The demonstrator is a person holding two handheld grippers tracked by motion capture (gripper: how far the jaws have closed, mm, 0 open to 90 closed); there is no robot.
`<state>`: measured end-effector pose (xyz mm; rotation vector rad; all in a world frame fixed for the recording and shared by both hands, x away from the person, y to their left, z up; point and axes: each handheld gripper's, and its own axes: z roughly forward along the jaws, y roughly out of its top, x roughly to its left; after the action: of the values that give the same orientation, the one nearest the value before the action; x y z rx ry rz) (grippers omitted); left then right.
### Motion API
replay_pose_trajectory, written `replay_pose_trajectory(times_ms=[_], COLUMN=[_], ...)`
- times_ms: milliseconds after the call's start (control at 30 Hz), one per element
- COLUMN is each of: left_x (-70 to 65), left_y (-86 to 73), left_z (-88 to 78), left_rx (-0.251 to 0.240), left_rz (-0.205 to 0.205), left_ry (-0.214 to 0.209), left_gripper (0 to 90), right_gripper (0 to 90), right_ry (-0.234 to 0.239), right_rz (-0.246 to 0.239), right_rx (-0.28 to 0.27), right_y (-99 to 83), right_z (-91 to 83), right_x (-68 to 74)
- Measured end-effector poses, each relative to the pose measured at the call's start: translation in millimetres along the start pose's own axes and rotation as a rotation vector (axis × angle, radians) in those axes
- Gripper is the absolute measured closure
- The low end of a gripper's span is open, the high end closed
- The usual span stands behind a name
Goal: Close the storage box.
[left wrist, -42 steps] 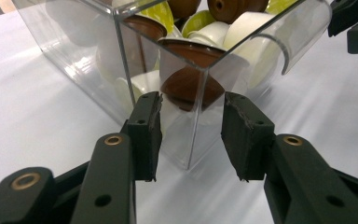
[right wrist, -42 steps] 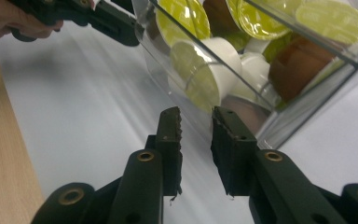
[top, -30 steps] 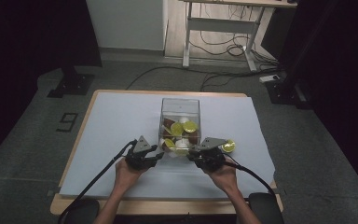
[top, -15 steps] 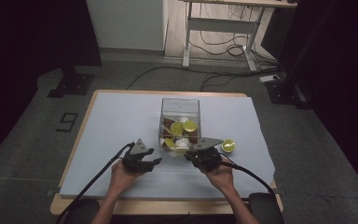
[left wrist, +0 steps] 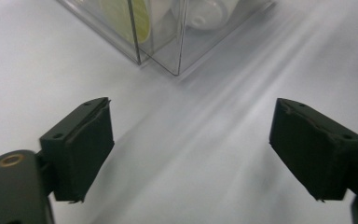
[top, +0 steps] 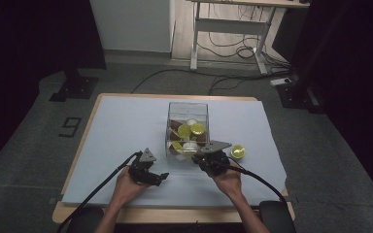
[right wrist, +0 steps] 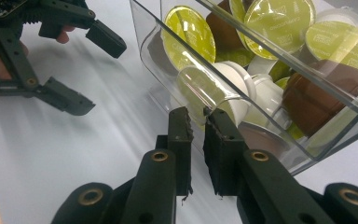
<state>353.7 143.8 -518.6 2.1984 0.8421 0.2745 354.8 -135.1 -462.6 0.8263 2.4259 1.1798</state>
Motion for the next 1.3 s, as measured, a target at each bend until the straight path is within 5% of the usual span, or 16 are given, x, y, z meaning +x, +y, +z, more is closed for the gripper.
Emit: replay_pose_trajectory(times_ms=[167,400,1300], left_x=[1.9,0.2,-2.3], left_y=[-2.2,-5.0,-5.9], left_z=[2.3,6.8,8.2], left_rx=[0.036,0.076,0.082], left_rz=[-0.007,0.005,0.025], left_ry=[0.021,0.029,0.05], left_gripper=[0.2,0.0,0.0], right_gripper=[79.8,79.6,79.8], right_ry=[-0.013,-0.031,-0.086], right_rz=[0.004,0.002,0.027], right_rx=[0.0,0.001,-0.017], right_y=[1.6,4.1,10.7], right_z=[2.4,5.8,19.2], right_x=[-2.0,-4.8,-20.8])
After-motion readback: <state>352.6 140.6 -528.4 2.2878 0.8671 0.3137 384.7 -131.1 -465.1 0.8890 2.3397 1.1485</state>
